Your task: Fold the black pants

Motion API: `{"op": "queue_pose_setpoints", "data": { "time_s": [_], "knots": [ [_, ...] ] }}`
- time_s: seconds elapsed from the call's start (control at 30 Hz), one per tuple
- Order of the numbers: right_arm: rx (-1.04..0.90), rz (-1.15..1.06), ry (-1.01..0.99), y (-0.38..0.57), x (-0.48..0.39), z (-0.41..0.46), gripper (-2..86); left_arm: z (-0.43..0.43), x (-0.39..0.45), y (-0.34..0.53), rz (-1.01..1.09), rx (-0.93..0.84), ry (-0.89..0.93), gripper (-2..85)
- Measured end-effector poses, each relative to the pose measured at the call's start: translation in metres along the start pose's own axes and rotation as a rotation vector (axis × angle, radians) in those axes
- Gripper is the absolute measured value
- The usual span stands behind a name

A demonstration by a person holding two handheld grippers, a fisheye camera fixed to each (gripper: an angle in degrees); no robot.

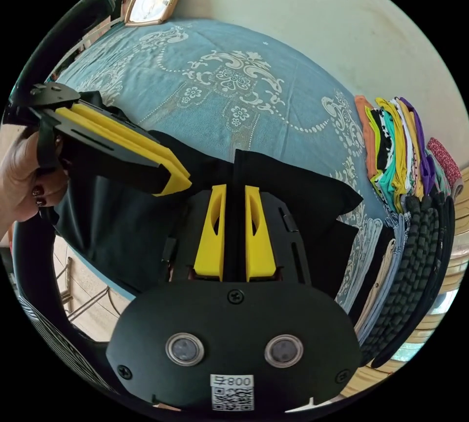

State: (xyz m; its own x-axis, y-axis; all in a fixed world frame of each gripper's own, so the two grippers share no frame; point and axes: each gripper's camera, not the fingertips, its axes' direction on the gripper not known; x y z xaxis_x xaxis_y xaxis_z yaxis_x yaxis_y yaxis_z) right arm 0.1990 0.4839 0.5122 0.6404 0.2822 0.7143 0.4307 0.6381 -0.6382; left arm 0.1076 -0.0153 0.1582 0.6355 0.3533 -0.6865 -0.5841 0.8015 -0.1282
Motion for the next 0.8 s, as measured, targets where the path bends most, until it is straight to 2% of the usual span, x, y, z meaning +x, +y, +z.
{"op": "queue_pose_setpoints", "data": {
  "time_s": [0.07,0.2,0.43,0.57,0.67,0.8],
  "knots": [
    [0.020,0.033,0.005,0.015,0.009,0.004,2.5,0.007,0.000,-0.005,0.006,-0.002,-0.005,3.4],
    [0.062,0.145,-0.053,0.048,0.041,0.000,1.2,0.024,0.005,-0.025,0.026,0.007,-0.006,3.0],
    [0.321,0.622,-0.273,0.187,0.149,-0.031,0.6,0.067,0.050,-0.086,0.189,-0.032,-0.004,3.6],
    [0.322,0.856,-0.352,0.267,0.187,-0.007,0.6,0.115,0.091,-0.136,0.295,-0.095,-0.077,5.1],
    [0.320,0.954,-0.431,0.309,0.201,0.013,0.5,0.151,0.115,-0.170,0.316,-0.144,-0.113,6.2],
    [0.315,1.009,-0.467,0.343,0.209,0.031,0.5,0.192,0.146,-0.206,0.353,-0.191,-0.266,6.8]
  ]
}}
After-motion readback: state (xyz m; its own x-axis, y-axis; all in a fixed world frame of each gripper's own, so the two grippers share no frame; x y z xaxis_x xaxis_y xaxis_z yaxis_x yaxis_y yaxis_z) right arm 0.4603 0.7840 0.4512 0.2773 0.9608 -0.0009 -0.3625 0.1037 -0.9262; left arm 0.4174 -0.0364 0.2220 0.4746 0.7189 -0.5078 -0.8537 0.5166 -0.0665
